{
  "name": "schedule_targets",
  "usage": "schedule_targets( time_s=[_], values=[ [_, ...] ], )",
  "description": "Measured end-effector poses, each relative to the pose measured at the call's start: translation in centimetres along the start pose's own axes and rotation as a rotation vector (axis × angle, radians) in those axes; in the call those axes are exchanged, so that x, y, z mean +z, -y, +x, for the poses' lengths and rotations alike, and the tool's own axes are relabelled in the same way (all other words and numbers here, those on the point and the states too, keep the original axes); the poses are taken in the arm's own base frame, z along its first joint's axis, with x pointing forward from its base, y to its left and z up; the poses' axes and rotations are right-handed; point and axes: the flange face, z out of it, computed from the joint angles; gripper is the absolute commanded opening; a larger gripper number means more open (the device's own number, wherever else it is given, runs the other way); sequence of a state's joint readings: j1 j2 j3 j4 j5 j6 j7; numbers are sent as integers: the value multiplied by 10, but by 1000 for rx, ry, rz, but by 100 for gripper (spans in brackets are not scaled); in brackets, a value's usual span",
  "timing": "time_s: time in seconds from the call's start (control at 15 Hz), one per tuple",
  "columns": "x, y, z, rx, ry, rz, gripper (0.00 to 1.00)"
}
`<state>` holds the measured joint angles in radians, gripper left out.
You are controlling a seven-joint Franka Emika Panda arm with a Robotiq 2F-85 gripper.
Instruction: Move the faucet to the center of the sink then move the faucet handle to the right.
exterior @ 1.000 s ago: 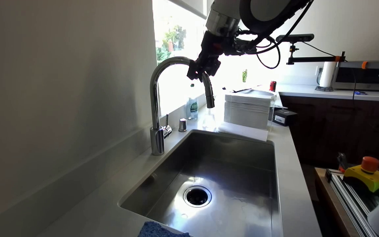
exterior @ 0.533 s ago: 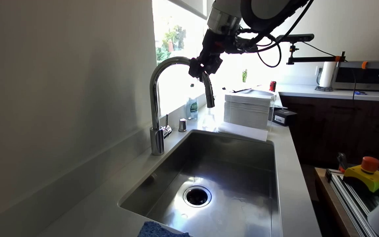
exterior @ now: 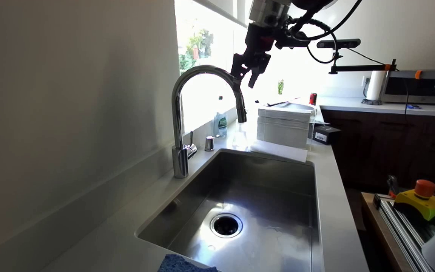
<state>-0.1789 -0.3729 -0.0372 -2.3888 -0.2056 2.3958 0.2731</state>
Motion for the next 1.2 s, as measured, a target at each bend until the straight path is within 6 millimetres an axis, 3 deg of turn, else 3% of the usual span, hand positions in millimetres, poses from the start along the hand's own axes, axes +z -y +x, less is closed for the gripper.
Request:
schedule_targets(
  time_s=[0.47,0.73,0.93,1.2],
  values=[
    [-29,11,-26,-133,137,25,100],
    [-66,4,-33,-126,95,30,100],
    [-97,-22,-41,-72,28,35,100],
    [-123,-79,-57,63,-35,22,100]
  ],
)
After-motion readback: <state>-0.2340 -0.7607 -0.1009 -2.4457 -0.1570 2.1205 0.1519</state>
